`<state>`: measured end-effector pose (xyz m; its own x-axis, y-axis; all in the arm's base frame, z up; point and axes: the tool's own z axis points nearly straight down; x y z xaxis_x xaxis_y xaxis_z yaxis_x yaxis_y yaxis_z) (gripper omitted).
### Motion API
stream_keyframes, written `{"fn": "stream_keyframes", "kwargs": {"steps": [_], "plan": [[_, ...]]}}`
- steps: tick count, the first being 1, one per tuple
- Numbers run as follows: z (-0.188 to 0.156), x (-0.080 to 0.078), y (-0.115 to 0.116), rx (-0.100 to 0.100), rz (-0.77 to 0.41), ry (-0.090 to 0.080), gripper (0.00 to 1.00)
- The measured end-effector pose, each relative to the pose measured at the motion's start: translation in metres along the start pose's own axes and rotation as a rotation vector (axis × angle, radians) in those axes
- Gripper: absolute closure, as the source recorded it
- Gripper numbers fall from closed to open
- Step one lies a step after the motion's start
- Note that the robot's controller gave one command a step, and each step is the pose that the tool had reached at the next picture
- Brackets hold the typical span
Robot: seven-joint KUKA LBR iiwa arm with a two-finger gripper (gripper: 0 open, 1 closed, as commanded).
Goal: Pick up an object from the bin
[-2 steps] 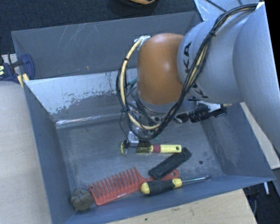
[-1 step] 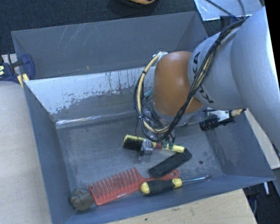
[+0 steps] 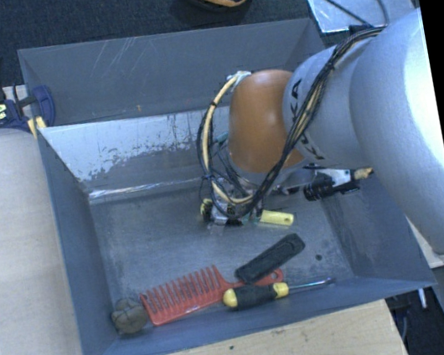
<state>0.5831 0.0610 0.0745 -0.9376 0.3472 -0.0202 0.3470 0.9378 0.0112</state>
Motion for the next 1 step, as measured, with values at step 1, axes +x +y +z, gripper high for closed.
{"fn": "stream_keyframes", "kwargs": {"steps": [1], "plan": [[0.0, -0.0001, -0.0001, 0.0, 0.0, 0.0, 1.0]]}}
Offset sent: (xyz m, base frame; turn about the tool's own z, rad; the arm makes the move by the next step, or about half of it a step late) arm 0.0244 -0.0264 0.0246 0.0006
